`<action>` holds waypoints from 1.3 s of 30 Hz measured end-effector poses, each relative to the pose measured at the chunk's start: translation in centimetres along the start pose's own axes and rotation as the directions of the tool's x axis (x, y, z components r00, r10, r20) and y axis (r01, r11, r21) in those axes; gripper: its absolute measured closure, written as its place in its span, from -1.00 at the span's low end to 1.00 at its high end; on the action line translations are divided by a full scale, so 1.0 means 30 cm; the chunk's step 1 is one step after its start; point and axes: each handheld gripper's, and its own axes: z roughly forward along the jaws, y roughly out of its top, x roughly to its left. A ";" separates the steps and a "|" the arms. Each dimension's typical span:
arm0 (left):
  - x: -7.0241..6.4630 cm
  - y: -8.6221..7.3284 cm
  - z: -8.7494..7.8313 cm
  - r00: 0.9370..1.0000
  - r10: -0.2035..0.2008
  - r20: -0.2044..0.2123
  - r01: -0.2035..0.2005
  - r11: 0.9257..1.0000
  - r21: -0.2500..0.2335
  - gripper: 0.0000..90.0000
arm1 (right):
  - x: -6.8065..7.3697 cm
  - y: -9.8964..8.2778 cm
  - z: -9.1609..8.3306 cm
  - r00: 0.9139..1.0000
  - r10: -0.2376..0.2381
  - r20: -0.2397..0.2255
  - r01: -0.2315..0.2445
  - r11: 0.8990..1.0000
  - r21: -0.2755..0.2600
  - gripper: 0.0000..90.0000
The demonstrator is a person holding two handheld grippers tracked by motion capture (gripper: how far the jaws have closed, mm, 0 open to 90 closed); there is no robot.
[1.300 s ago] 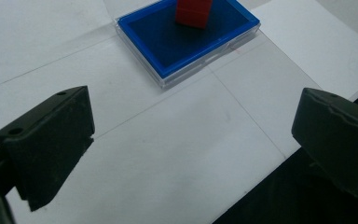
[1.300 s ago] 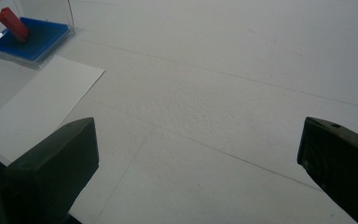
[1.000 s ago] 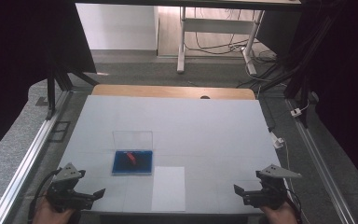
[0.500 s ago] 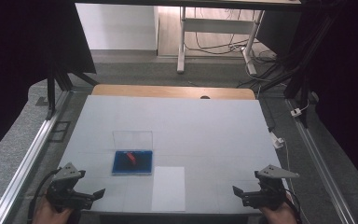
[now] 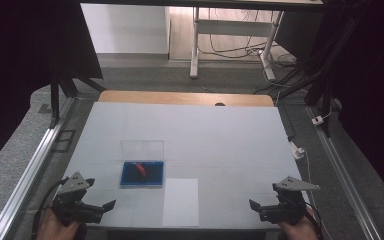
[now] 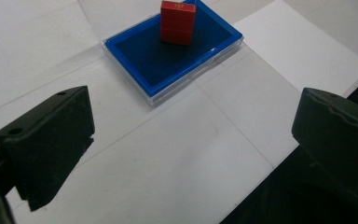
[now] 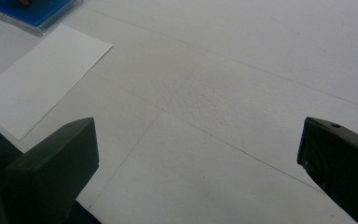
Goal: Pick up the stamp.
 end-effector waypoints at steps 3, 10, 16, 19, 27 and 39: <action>0.003 0.005 0.010 0.999 0.005 0.033 -0.005 1.000 -0.005 -1.00 | 0.000 0.000 0.000 1.000 -0.005 0.000 0.005 1.000 0.005 -1.00; 0.004 0.025 0.040 0.998 0.015 0.058 -0.015 1.000 -0.001 -1.00 | 0.002 0.001 0.002 1.000 -0.009 -0.003 0.009 1.000 0.005 -1.00; -0.003 0.039 0.068 0.998 0.029 0.060 -0.029 1.000 -0.008 -1.00 | 0.003 0.001 0.003 1.000 -0.011 -0.006 0.011 1.000 0.007 -1.00; -0.008 0.045 0.084 0.997 0.031 0.067 -0.031 1.000 0.004 -1.00 | 0.005 0.001 0.004 1.000 -0.018 -0.008 0.018 1.000 0.014 -1.00; -0.022 0.075 0.119 0.996 0.044 0.081 -0.044 0.999 -0.005 -1.00 | 0.005 0.002 0.006 1.000 -0.019 -0.012 0.019 1.000 0.016 -1.00; -0.017 0.129 0.188 0.995 0.079 0.060 -0.080 0.997 0.012 -1.00 | 0.008 0.003 0.010 0.999 -0.032 -0.013 0.032 0.999 0.031 -1.00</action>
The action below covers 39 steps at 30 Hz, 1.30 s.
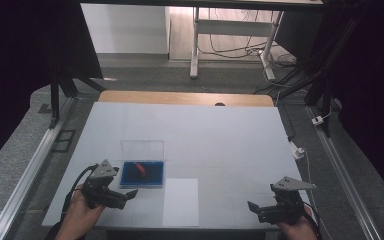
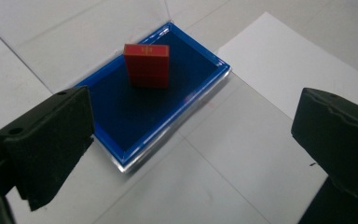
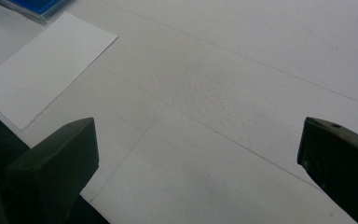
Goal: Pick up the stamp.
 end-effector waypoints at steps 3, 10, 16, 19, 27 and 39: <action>0.007 0.015 0.020 1.000 -0.002 -0.010 0.002 1.000 0.017 -1.00 | 0.000 0.000 0.000 1.000 0.000 -0.001 0.000 1.000 0.001 -1.00; 0.030 0.049 0.069 0.999 0.015 -0.032 -0.014 0.999 0.047 -1.00 | 0.001 0.000 0.002 1.000 -0.006 -0.005 0.006 1.000 0.004 -1.00; 0.057 0.073 0.111 0.999 0.037 -0.039 -0.034 0.997 0.073 -1.00 | 0.002 0.001 0.003 1.000 -0.009 -0.003 0.009 1.000 0.009 -1.00; 0.071 0.091 0.140 0.998 0.046 -0.036 -0.043 0.995 0.090 -1.00 | 0.003 0.001 0.003 1.000 -0.011 -0.004 0.011 1.000 0.011 -1.00; 0.084 0.115 0.189 0.994 0.087 -0.060 -0.079 0.989 0.125 -0.89 | 0.004 0.001 0.004 1.000 -0.014 -0.004 0.014 1.000 0.011 -1.00; 0.089 0.125 0.196 0.994 0.111 -0.024 -0.106 0.983 0.152 -0.03 | 0.005 0.001 0.004 1.000 -0.018 -0.002 0.018 1.000 0.010 -1.00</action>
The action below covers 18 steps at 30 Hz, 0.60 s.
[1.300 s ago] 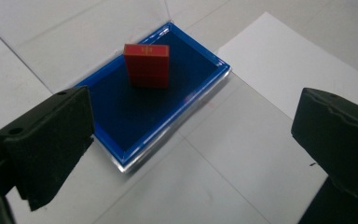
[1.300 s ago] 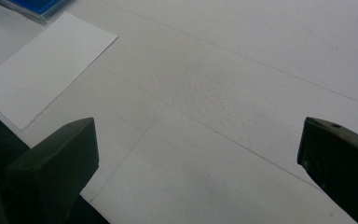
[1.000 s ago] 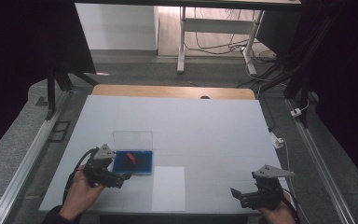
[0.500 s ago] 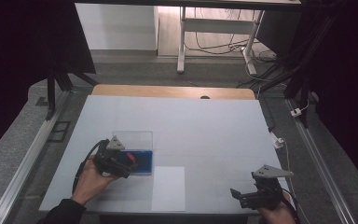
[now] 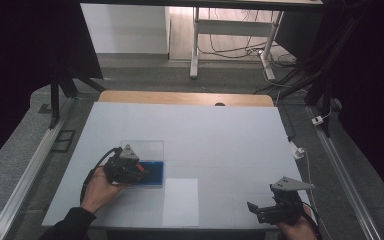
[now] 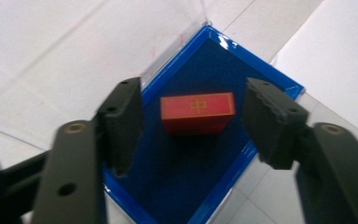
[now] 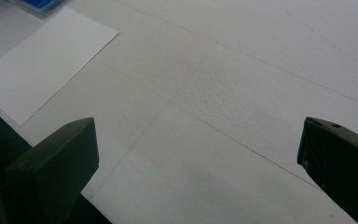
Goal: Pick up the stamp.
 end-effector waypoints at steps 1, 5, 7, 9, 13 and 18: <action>0.000 0.001 -0.001 1.000 -0.002 0.006 0.002 1.000 -0.001 -0.03 | 0.000 0.000 0.000 1.000 0.000 0.000 0.000 1.000 0.000 -1.00; -0.003 0.004 -0.004 1.000 0.002 0.009 -0.002 1.000 0.004 0.27 | 0.000 0.000 -0.001 1.000 0.000 0.002 0.000 1.000 0.001 -1.00; -0.005 0.006 -0.004 1.000 0.000 0.003 0.000 1.000 0.008 0.28 | 0.001 0.000 -0.001 1.000 -0.002 0.002 0.002 1.000 0.000 -1.00; -0.008 0.007 -0.006 1.000 0.006 -0.001 -0.006 1.000 0.009 0.28 | 0.001 0.000 -0.001 1.000 -0.003 0.002 0.003 1.000 0.001 -1.00; -0.013 0.010 -0.014 1.000 0.014 -0.009 -0.014 1.000 -0.007 0.29 | 0.001 0.000 -0.002 1.000 -0.004 0.002 0.004 1.000 0.000 -1.00; -0.017 0.015 -0.031 1.000 0.016 -0.011 -0.016 0.999 -0.034 0.29 | 0.002 0.000 -0.002 1.000 -0.007 0.003 0.007 1.000 0.000 -1.00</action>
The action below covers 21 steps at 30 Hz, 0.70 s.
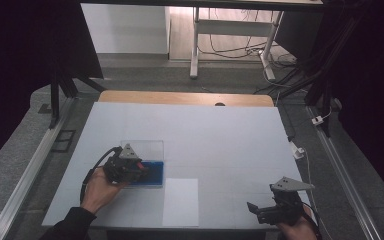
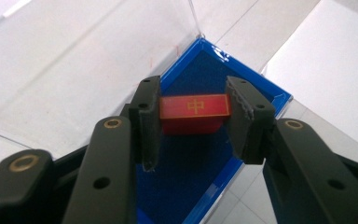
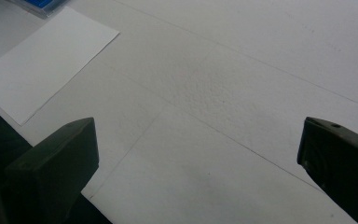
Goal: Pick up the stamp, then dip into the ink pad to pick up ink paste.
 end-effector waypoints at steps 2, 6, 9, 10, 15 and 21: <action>-0.001 0.003 -0.006 1.000 -0.003 0.004 0.003 1.000 -0.010 0.29 | 0.001 0.000 0.001 1.000 0.000 -0.002 0.000 1.000 -0.003 -1.00; -0.011 0.012 -0.020 1.000 -0.012 0.001 0.012 0.999 -0.034 0.29 | -0.001 -0.001 -0.001 1.000 0.003 0.003 -0.003 1.000 -0.001 -1.00; -0.016 0.019 -0.026 1.000 -0.016 0.015 0.017 0.998 -0.055 0.29 | -0.002 -0.002 -0.002 1.000 0.005 0.003 -0.005 1.000 -0.006 -1.00; -0.016 0.022 -0.026 0.999 -0.019 0.026 0.021 0.998 -0.062 0.29 | -0.002 -0.002 -0.002 1.000 0.004 0.003 -0.004 1.000 -0.006 -1.00; -0.014 0.034 -0.014 0.998 -0.030 0.050 0.033 0.997 -0.064 0.29 | 0.002 0.001 0.003 1.000 0.001 0.004 -0.001 1.000 0.003 -1.00; -0.015 0.052 0.020 0.998 -0.016 0.054 0.018 0.999 -0.047 0.29 | 0.000 0.000 0.002 1.000 0.003 0.004 -0.003 1.000 0.000 -1.00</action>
